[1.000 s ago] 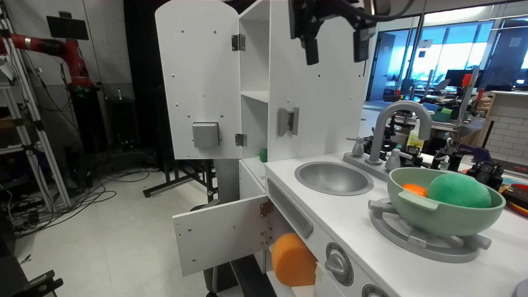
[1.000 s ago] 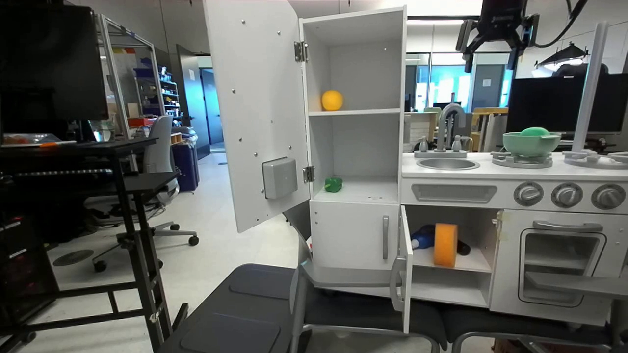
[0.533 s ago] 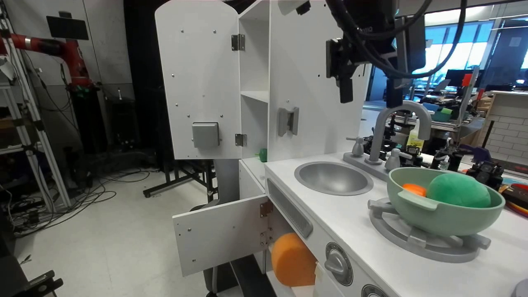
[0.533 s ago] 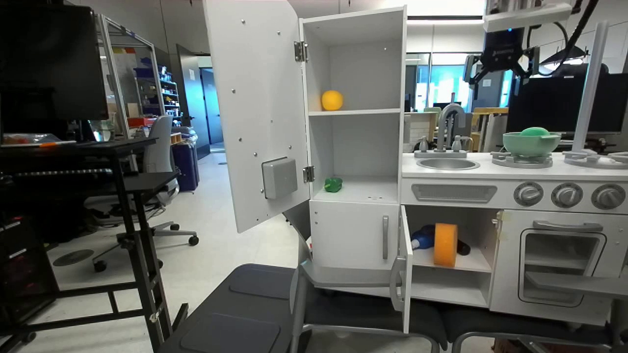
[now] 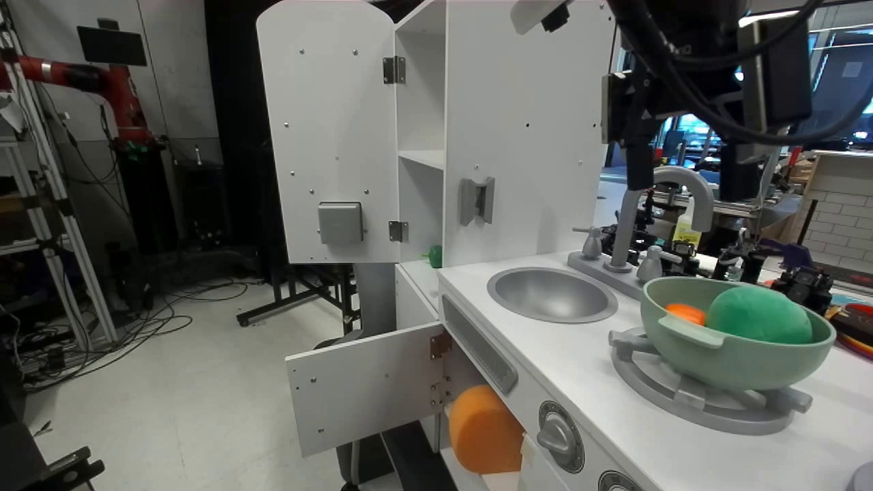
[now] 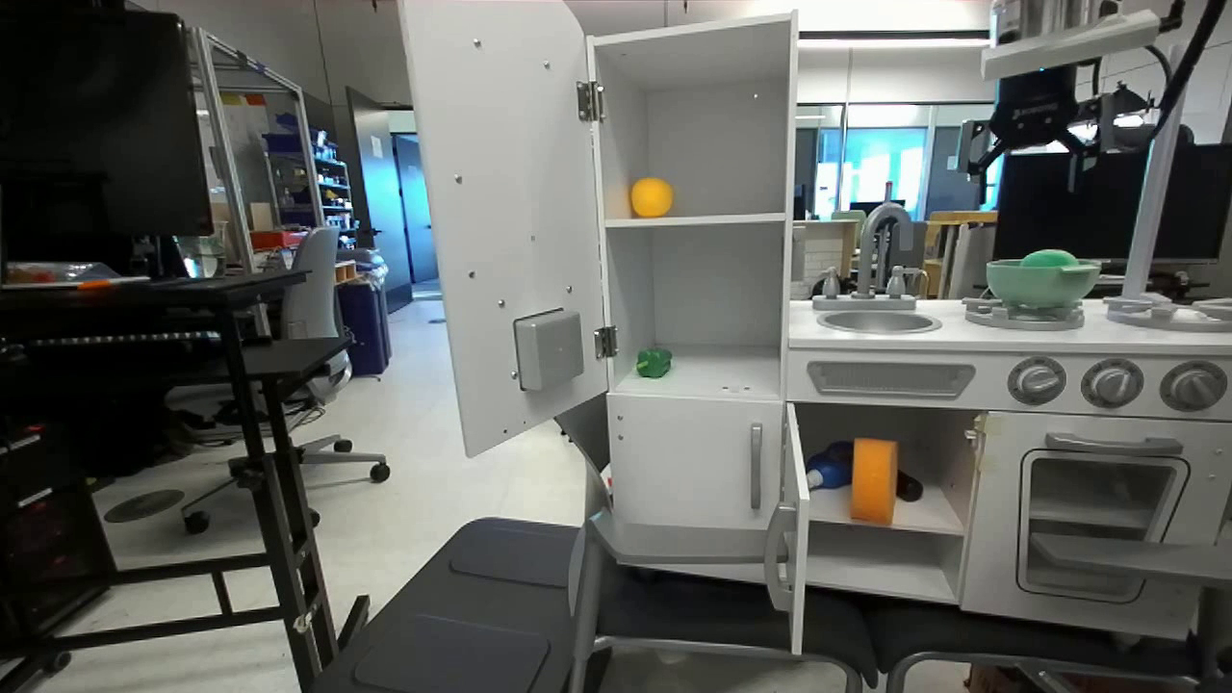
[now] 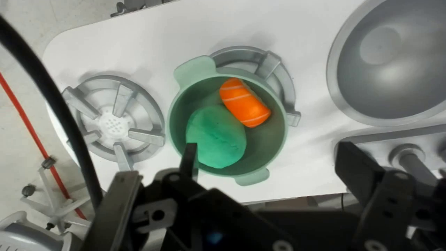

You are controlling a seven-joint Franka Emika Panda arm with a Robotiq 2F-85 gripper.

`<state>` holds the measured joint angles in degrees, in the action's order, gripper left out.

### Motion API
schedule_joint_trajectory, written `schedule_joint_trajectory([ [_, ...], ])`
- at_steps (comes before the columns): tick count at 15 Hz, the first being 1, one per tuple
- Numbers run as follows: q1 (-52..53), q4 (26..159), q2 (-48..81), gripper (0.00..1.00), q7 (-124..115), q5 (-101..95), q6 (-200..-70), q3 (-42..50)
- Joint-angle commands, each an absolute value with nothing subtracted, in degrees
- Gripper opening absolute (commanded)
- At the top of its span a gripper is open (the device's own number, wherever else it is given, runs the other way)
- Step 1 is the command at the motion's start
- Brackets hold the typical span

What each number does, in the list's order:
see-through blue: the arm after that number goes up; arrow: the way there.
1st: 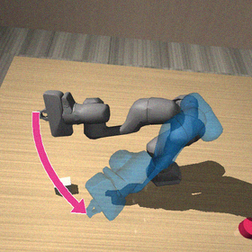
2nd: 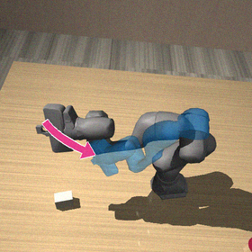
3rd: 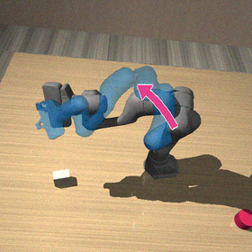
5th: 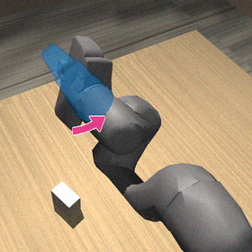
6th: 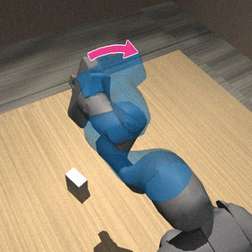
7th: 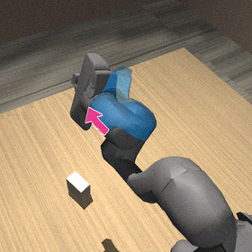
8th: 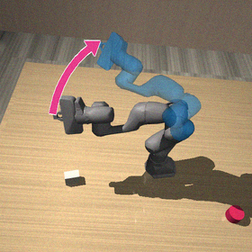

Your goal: Put the orange and the green sponges in the bottom cabinet and close it

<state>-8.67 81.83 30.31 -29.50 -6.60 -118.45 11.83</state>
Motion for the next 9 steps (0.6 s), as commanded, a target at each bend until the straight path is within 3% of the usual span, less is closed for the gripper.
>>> schedule_joint_trajectory([
  [1, -9.0, 82.8, 30.3, 1.0, -31.4, -5.3, -118.1, 13.5],
  [9, -10.6, 84.7, 32.0, 1.0, -34.5, -3.7, -119.7, 14.1],
])
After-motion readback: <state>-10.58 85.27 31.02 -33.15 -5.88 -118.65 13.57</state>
